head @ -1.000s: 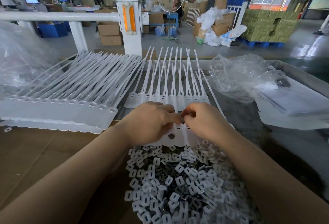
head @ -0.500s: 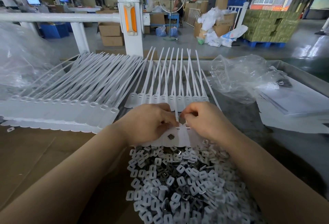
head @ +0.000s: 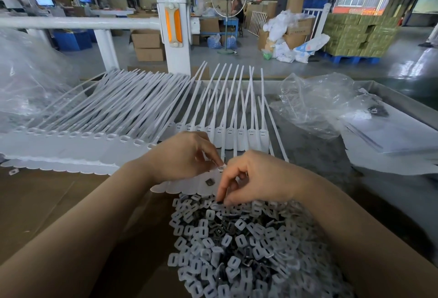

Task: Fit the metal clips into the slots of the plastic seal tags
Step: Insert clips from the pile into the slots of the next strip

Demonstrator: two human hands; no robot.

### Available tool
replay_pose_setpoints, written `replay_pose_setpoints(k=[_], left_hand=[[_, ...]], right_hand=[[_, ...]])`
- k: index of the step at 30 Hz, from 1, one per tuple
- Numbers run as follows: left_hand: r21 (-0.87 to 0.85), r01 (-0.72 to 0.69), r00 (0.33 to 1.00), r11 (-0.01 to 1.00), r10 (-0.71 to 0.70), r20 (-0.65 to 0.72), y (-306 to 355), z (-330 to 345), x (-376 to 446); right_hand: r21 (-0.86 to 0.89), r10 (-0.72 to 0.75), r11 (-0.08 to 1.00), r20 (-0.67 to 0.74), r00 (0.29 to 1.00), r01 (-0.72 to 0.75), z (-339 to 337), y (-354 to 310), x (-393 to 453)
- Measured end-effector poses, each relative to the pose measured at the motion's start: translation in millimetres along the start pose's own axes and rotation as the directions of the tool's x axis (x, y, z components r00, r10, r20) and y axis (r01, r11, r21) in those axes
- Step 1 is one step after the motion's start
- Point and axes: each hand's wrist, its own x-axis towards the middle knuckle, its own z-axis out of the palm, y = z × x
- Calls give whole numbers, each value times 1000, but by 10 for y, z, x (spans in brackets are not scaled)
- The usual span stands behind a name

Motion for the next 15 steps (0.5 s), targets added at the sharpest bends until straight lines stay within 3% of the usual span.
replay_pose_setpoints(k=[5, 11, 15], left_hand=[[-10, 19, 997, 1000, -20, -76, 4, 86, 0], [6, 28, 997, 1000, -27, -78, 14, 80, -3], [-47, 52, 993, 998, -57, -99, 21, 80, -1]], right_hand=[[-36, -8, 999, 8, 1000, 8, 5, 26, 7], [-88, -42, 996, -273, 961, 18, 108, 44, 75], [-258, -53, 966, -297, 953, -26, 179, 19, 109]])
